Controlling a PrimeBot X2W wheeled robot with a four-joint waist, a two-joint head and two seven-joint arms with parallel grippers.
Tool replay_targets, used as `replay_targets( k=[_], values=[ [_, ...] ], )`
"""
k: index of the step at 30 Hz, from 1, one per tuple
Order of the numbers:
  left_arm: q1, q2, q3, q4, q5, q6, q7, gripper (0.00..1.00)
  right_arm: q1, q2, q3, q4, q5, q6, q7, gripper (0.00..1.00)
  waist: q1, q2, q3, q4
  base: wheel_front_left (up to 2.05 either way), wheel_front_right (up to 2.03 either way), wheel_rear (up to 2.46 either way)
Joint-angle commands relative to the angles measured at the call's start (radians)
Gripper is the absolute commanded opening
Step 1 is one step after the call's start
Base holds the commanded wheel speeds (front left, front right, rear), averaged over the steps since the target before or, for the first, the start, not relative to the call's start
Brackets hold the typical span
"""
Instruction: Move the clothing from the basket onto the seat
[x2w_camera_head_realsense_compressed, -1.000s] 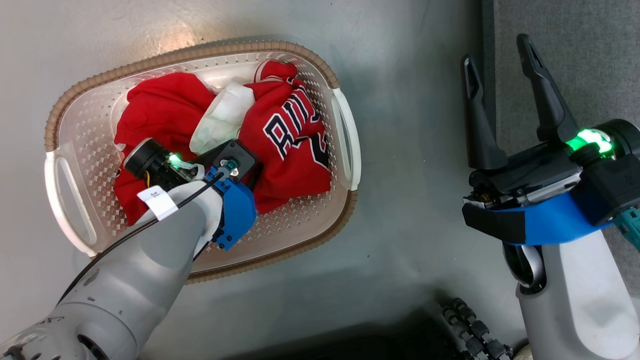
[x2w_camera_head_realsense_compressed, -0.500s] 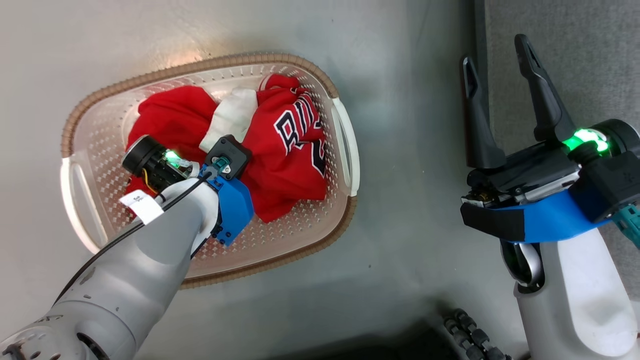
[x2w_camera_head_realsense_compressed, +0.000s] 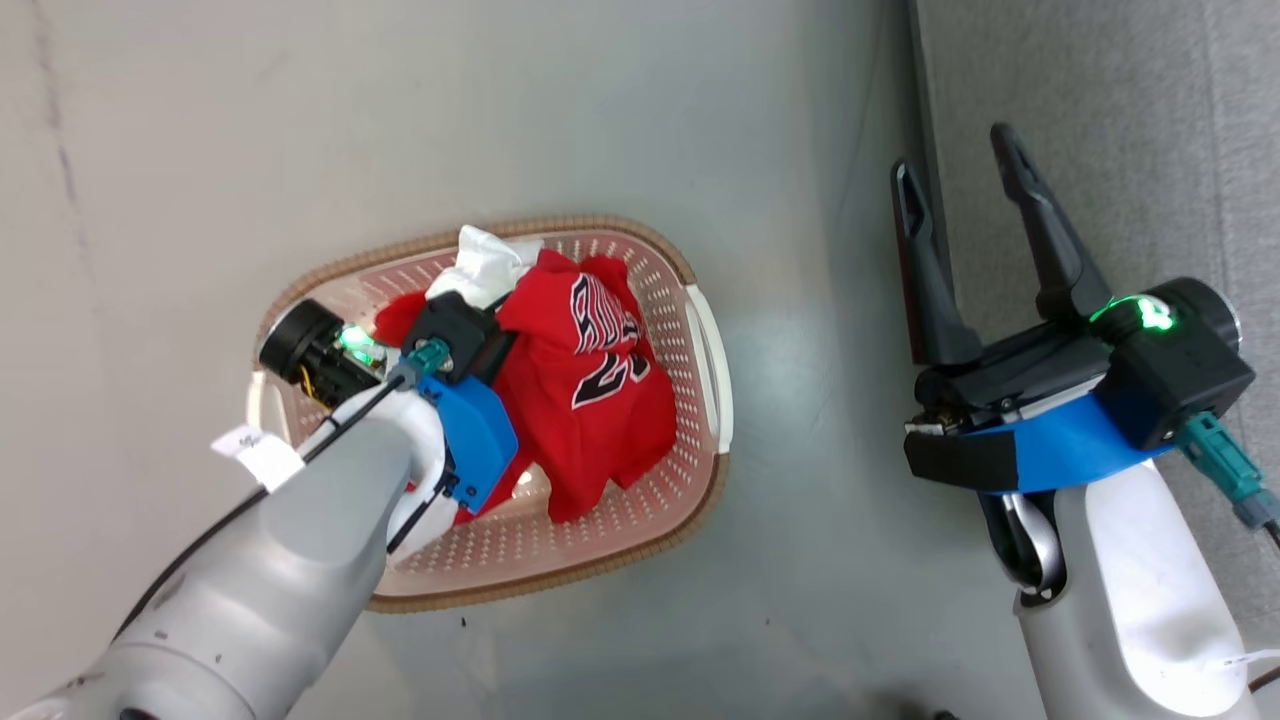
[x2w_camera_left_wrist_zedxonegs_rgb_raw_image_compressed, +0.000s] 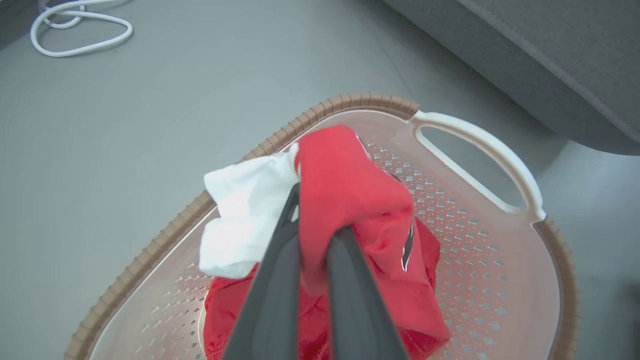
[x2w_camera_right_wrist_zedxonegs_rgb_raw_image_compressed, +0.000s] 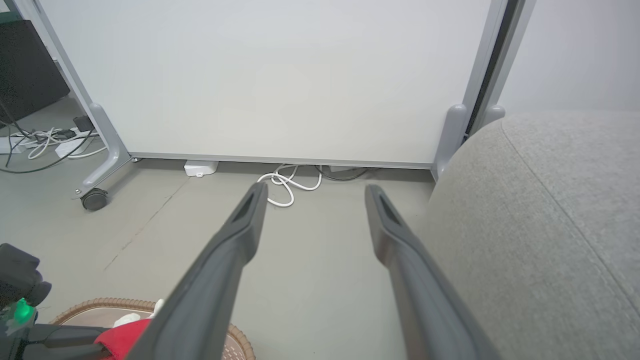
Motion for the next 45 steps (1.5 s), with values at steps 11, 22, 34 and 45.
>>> replay_targets(
  k=[11,22,34,45],
  values=[
    [0.159,0.025,0.201,-0.167,0.138,0.026,-0.005,0.00,0.090,-0.004,0.003,0.066,0.004,0.000,-0.004,1.00,0.0000,0.0000,-0.262,0.055,0.00,0.00,0.00],
    [0.259,0.003,0.414,-0.319,0.255,0.016,-0.005,0.00,0.150,-0.004,0.003,0.091,0.009,0.000,-0.003,1.00,0.0000,0.0000,-0.421,0.093,0.00,0.00,0.00],
    [0.256,-0.036,0.555,-0.492,0.360,-0.003,-0.005,0.00,0.192,-0.004,0.001,0.088,0.018,0.000,-0.003,1.00,0.0000,0.0000,-0.505,0.122,0.00,0.00,0.00],
    [0.234,-0.078,0.551,-0.609,0.403,-0.012,-0.005,0.00,0.224,-0.004,0.000,0.078,0.027,0.000,-0.003,1.00,0.0000,0.0000,-0.549,0.121,0.00,0.00,0.00]
  ],
)
